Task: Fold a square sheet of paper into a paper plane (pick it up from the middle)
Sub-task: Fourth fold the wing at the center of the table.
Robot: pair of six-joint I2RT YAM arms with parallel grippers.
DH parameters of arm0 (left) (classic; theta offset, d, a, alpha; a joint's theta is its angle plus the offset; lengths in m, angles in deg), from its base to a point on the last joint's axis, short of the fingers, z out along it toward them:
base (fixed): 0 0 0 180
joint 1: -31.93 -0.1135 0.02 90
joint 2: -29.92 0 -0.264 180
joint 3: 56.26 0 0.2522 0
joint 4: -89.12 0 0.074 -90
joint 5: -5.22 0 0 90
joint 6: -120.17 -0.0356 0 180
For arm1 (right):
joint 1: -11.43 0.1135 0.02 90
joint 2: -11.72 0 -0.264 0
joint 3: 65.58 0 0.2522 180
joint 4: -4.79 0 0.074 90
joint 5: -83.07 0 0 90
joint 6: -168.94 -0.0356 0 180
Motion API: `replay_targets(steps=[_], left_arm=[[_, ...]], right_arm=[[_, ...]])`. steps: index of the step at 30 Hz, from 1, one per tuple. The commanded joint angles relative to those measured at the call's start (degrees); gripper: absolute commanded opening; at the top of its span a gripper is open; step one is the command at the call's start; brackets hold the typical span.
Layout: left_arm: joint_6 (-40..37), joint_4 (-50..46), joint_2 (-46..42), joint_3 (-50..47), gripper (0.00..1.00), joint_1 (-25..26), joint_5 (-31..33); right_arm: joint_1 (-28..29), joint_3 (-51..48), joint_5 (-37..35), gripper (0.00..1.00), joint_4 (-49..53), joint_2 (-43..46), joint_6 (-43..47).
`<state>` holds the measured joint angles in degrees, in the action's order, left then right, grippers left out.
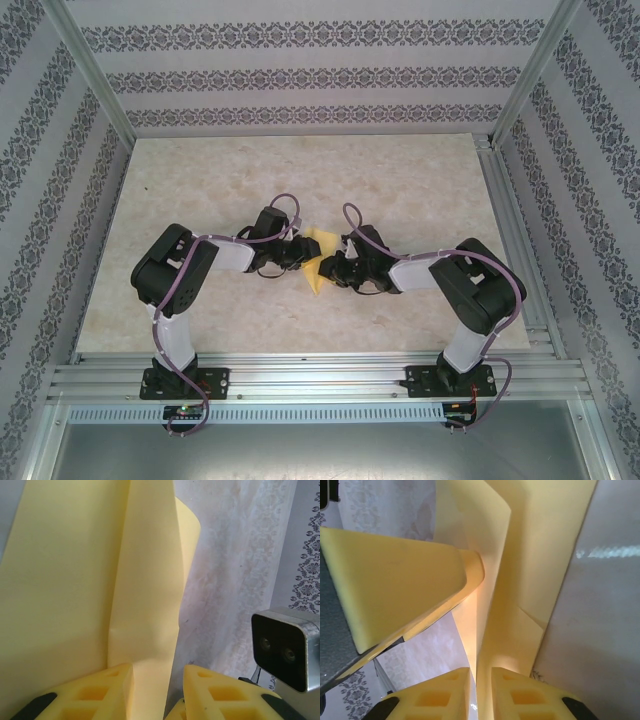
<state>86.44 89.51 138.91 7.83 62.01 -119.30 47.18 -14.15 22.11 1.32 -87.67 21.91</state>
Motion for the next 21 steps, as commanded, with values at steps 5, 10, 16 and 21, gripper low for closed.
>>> replay_targets(steps=[5,10,16,21], left_arm=[[0.3,0.7,0.2,0.6,0.34,1.0,-0.2],[0.3,0.7,0.2,0.7,0.34,1.0,-0.2],[0.2,0.4,0.2,0.8,0.34,1.0,-0.2],[0.4,0.4,-0.3,1.1,0.37,1.0,-0.4]], right_arm=[[1.8,3.9,-3.6,0.23,9.3,1.2,4.5],[1.7,4.5,-4.8,0.11,13.2,1.2,6.5],[1.2,4.0,-4.4,0.03,12.8,0.7,6.9],[0.9,3.8,-4.8,0.02,13.0,0.0,6.9]])
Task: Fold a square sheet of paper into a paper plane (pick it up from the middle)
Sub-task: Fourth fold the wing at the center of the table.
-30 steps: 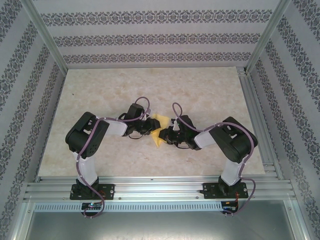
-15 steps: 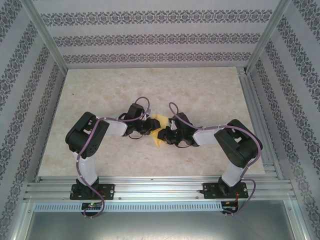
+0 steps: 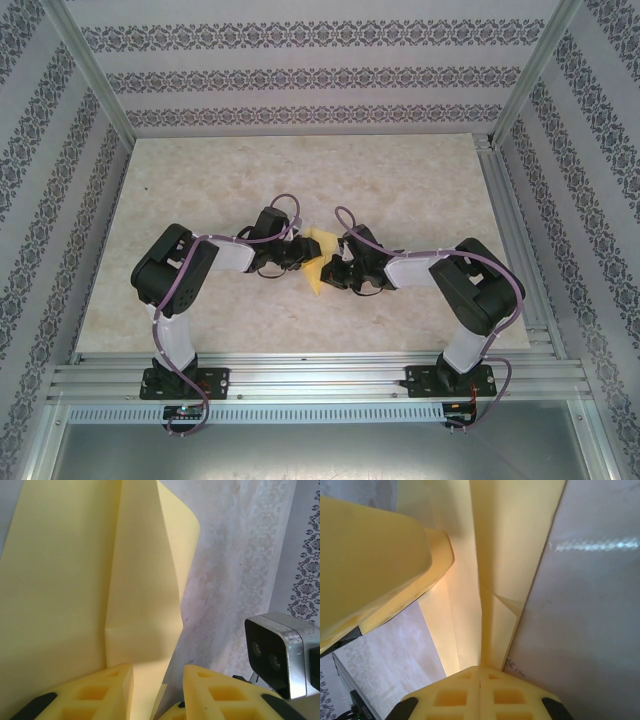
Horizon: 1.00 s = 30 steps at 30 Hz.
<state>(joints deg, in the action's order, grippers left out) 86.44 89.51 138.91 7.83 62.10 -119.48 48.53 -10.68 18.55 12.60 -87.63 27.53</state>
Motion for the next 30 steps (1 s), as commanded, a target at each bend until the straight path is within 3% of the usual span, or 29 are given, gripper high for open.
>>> replay_targets(steps=[1,5,10,23,30], left_arm=[[0.5,0.4,-0.7,1.3,0.38,0.9,-0.3],[0.5,-0.1,-3.3,2.1,0.45,0.9,-0.6],[0.1,-0.9,-5.6,2.7,0.46,1.0,-0.5],[4.2,4.5,1.5,1.9,0.24,1.0,-2.6],[3.4,2.7,3.7,1.5,0.20,1.1,-1.1]], right_arm=[[-0.4,0.4,-1.5,0.02,2.1,-0.2,1.4],[-0.5,0.6,-1.6,0.01,3.1,-0.8,1.4],[-0.4,1.1,-2.2,0.01,4.4,-0.9,2.0],[-0.5,0.7,-2.5,0.01,3.8,-0.9,1.5],[-0.5,0.6,-2.5,0.02,3.7,-0.5,1.4]])
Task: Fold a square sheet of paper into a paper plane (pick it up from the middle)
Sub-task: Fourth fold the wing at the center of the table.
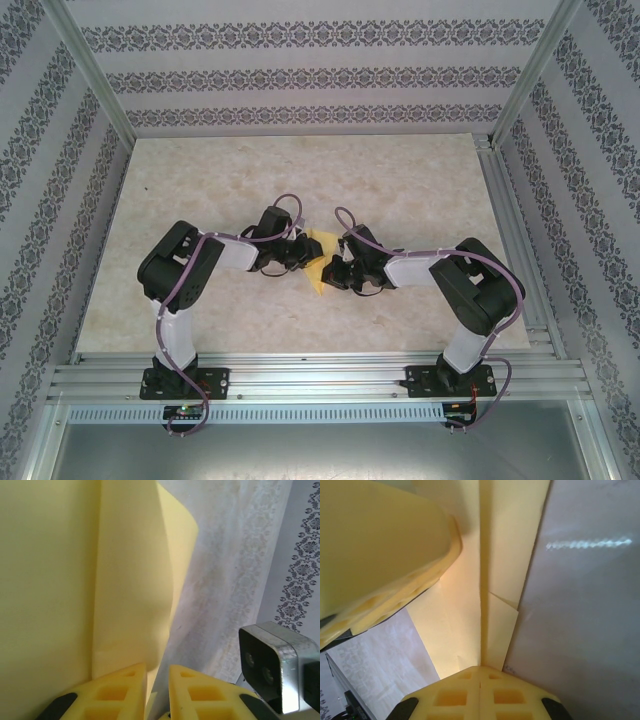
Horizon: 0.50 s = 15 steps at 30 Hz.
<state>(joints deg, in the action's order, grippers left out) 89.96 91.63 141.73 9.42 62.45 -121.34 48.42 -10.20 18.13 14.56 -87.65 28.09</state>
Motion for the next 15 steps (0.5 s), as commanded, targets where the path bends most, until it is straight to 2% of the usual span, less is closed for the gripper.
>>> replay_targets(steps=[1,9,12,15], left_arm=[[-0.6,-0.1,1.1,-0.1,0.20,0.8,1.0],[-3.0,-3.6,1.7,0.2,0.19,0.9,2.0],[-3.4,-3.8,1.9,0.3,0.19,1.0,1.9],[-3.6,-4.1,2.2,0.7,0.19,1.0,1.7]], right_arm=[[-0.4,0.2,-1.9,0.03,1.7,-0.3,0.9],[-0.4,-0.7,-2.6,0.17,2.8,7.2,1.6],[-0.1,-0.9,-1.5,0.17,1.7,9.5,1.2],[0.3,-0.8,1.2,0.11,-1.8,8.4,-0.2]])
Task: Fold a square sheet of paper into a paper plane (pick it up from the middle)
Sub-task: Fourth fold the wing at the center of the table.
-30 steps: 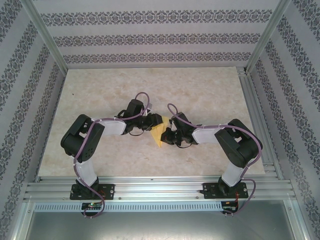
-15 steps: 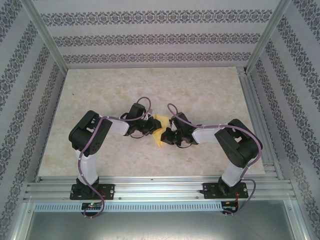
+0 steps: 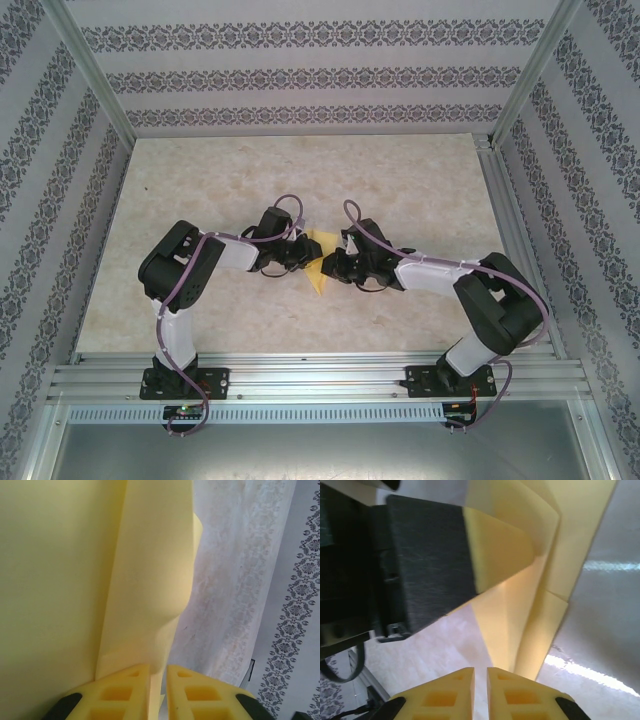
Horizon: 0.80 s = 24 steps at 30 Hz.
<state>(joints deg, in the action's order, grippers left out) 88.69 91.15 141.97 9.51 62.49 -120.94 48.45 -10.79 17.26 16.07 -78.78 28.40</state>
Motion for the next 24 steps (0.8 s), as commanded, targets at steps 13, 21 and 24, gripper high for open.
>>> replay_targets(steps=[13,21,24], left_arm=[[-2.5,-4.2,2.0,1.3,0.19,1.0,0.7],[-2.4,-4.3,1.9,2.2,0.19,1.0,0.1],[-2.3,-4.2,1.8,2.2,0.19,1.0,0.0]], right_arm=[[1.3,0.5,3.5,0.07,-7.8,-8.7,-3.1],[0.6,1.2,0.8,0.07,0.4,-8.4,0.8],[0.4,1.0,0.9,0.07,0.7,-8.9,1.2]])
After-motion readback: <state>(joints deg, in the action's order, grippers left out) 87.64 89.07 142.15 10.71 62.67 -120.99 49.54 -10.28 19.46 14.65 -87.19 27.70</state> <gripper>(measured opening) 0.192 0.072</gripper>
